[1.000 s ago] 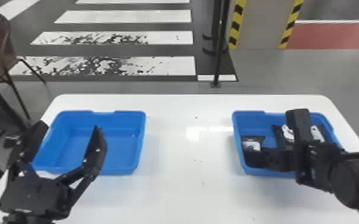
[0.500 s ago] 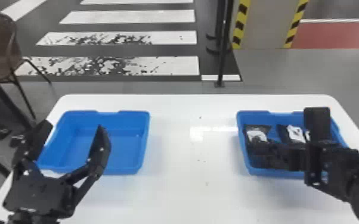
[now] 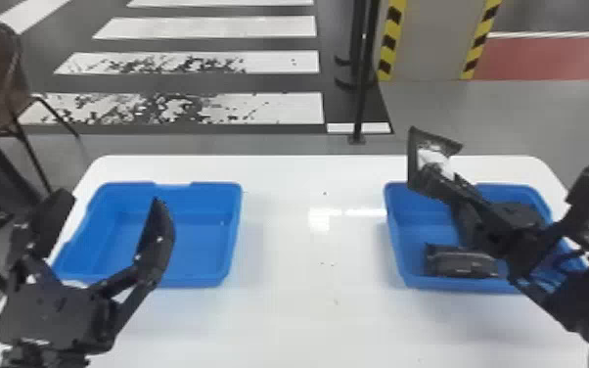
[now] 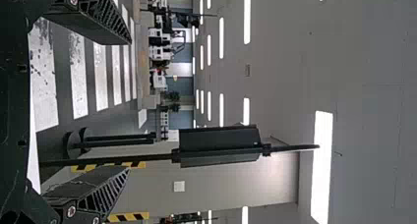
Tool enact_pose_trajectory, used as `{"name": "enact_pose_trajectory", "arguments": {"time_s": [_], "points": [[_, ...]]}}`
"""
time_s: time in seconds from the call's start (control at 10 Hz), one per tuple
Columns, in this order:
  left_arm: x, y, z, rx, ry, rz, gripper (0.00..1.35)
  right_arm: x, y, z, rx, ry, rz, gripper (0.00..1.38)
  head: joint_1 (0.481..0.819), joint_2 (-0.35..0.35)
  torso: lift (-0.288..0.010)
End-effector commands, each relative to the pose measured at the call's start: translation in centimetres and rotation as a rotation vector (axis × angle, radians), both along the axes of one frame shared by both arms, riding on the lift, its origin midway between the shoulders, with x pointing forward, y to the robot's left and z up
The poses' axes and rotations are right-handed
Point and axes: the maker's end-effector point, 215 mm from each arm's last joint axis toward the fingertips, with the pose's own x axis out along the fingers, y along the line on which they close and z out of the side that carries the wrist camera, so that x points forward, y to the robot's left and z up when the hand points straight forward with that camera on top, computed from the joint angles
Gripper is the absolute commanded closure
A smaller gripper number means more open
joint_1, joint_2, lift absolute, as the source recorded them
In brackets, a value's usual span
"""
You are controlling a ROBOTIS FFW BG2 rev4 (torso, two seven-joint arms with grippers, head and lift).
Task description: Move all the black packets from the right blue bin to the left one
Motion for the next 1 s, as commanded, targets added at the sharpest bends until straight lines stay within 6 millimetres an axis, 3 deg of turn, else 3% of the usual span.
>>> {"name": "enact_pose_trajectory", "arguments": {"time_s": [0.0,0.2,0.3,0.4,0.5,0.7,0.9], "points": [[0.1,-0.1,0.6,-0.007,-0.004,-0.001,0.13,-2.6,5.1,3.0,0.12,-0.117,0.097,1.08,0.695,0.049,-0.14],[1.4,-0.8,0.6,-0.073,0.057,-0.047,0.14,-7.5,13.6,3.3,0.261,-0.125,0.255,1.08,0.695,0.11,-0.14],[2.0,-1.7,1.3,-0.114,0.057,-0.084,0.14,-9.5,17.2,1.9,0.31,-0.072,0.318,1.08,0.695,0.166,-0.14],[2.6,-3.2,1.7,-0.163,0.086,-0.142,0.14,-10.6,19.4,1.5,0.316,-0.058,0.359,1.08,0.695,0.224,-0.14],[3.4,-5.1,1.6,-0.192,0.127,-0.219,0.14,-11.0,20.5,2.3,0.306,-0.079,0.387,1.08,0.695,0.262,-0.14],[4.2,-8.5,-0.7,-0.201,0.247,-0.345,0.15,-12.0,22.5,3.1,0.319,-0.083,0.426,1.08,0.695,0.257,-0.14],[4.4,-8.8,-2.0,-0.179,0.289,-0.349,0.16,-13.6,25.1,3.0,0.341,-0.057,0.482,1.08,0.695,0.249,-0.14]]}}
